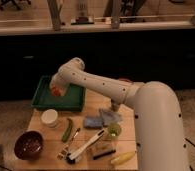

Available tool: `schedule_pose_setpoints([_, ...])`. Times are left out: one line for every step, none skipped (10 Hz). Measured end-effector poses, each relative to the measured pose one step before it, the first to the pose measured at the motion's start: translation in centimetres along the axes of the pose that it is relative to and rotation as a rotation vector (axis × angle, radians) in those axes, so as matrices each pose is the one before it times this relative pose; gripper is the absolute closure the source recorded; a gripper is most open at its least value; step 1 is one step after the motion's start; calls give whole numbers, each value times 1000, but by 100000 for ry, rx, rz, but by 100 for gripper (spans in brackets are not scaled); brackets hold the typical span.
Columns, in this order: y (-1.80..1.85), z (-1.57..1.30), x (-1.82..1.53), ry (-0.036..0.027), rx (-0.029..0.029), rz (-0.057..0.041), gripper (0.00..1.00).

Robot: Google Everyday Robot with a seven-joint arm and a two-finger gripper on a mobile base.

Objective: Place apple in paper cup

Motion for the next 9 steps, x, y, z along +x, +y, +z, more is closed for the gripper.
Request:
schedule_pose_setpoints([-99, -139, -937, -1746, -897, -1155, 99])
schedule_pose_setpoints([-111, -163, -890, -1821, -1299, -1045, 99])
schedule_pose_setpoints([-297, -90, -1135, -2061, -1350, -1493, 99])
schedule_pose_setpoints([-304, -135, -939, -1351, -864, -1209, 99])
schedule_pose_setpoints([-274, -154, -833, -1466, -724, -1124, 99])
schedule_pose_setpoints([-286, -388, -1355, -3030, -1512, -1655, 99])
schedule_pose_setpoints([-159, -384, -1014, -2196, -1265, -929, 99])
schedule_pose_setpoints([-88, -238, -897, -2064, -1328, -605, 99])
schedule_pose_setpoints([-7, -213, -1522, -3464, -2426, -346, 99])
